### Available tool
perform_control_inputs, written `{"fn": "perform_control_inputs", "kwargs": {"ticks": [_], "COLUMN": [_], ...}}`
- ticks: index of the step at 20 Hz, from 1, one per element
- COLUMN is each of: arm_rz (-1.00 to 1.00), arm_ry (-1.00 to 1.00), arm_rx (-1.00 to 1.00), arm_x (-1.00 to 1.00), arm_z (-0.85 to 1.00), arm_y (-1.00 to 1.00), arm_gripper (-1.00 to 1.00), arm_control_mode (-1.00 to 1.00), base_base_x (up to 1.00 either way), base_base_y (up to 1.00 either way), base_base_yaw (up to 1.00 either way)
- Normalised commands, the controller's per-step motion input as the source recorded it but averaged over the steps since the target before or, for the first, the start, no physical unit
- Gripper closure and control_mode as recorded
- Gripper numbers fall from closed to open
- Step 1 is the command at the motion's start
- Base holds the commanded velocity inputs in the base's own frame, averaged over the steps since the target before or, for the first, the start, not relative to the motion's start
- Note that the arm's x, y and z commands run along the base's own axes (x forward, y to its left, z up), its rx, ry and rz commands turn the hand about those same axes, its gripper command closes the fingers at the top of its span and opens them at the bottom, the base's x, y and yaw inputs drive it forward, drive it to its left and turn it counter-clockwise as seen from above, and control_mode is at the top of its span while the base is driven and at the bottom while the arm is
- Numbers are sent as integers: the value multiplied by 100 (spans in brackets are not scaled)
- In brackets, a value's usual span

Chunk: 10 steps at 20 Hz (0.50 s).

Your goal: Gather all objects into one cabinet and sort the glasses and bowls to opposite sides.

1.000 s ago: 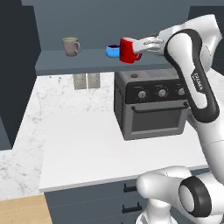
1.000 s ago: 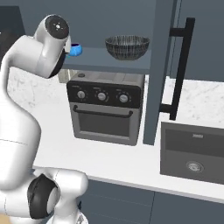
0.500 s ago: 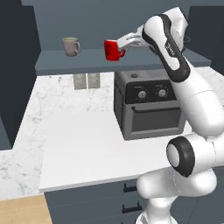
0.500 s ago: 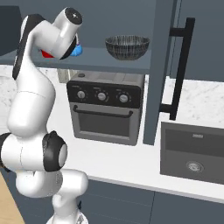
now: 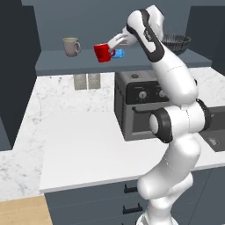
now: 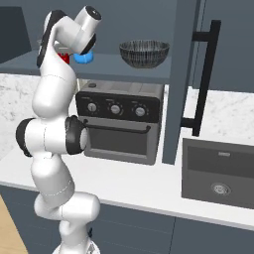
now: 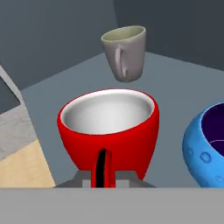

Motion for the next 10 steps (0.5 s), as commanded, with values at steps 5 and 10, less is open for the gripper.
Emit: {"fn": "perform_control_inputs", "kwargs": {"ticks": [5, 10], "arm_rz": [11, 11], "arm_ry": [1, 4], "arm_rx": [-11, -2], "arm_x": [99, 58], "arm_z": [-6, -28], "arm_y": [22, 15], "arm_gripper": [100, 100], "arm_control_mode": [-100, -100], "base_base_x": [0, 0], "base_base_y": [0, 0], "base_base_yaw": [0, 0]}}
